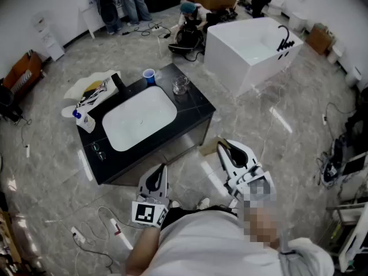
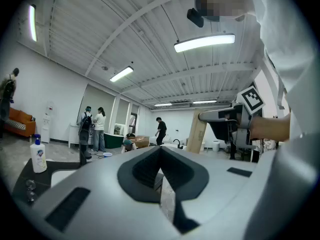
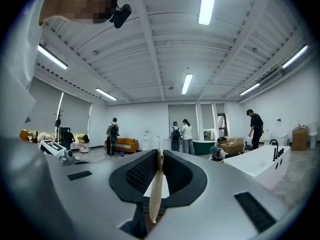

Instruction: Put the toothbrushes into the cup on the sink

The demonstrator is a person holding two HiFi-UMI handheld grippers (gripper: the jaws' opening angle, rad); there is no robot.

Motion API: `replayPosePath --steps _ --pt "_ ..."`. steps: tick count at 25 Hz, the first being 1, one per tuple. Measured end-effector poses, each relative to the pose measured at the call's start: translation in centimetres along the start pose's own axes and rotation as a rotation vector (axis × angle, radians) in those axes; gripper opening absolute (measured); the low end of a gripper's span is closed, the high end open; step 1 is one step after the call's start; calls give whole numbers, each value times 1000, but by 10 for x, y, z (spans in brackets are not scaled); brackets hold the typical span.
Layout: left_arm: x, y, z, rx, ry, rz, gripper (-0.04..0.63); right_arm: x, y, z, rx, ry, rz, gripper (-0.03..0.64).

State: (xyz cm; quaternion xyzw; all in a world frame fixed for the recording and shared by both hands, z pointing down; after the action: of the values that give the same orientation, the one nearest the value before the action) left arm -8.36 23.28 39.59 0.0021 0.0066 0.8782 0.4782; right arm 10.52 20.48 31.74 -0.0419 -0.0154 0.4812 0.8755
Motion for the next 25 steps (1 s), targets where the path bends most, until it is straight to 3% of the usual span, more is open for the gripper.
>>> replayPosePath --steps 16,25 --pt "-19 -2 0 17 -1 7 2 1 -16 -3 -26 -21 4 60" --pt "-24 -15 4 17 22 -51 2 14 -41 7 -55 -6 -23 60"
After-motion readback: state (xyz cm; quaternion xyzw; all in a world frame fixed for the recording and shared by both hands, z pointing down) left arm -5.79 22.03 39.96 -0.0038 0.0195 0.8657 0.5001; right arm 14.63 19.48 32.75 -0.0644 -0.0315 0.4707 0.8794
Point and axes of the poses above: the fingertips, and each gripper's own axes: x backward along the fingers, y to its left, z out of its underside, the point moved 2 cm from there along x, backward along the fingers, and after that the axes turned 4 degrees about -x, right-handed, at the moved point
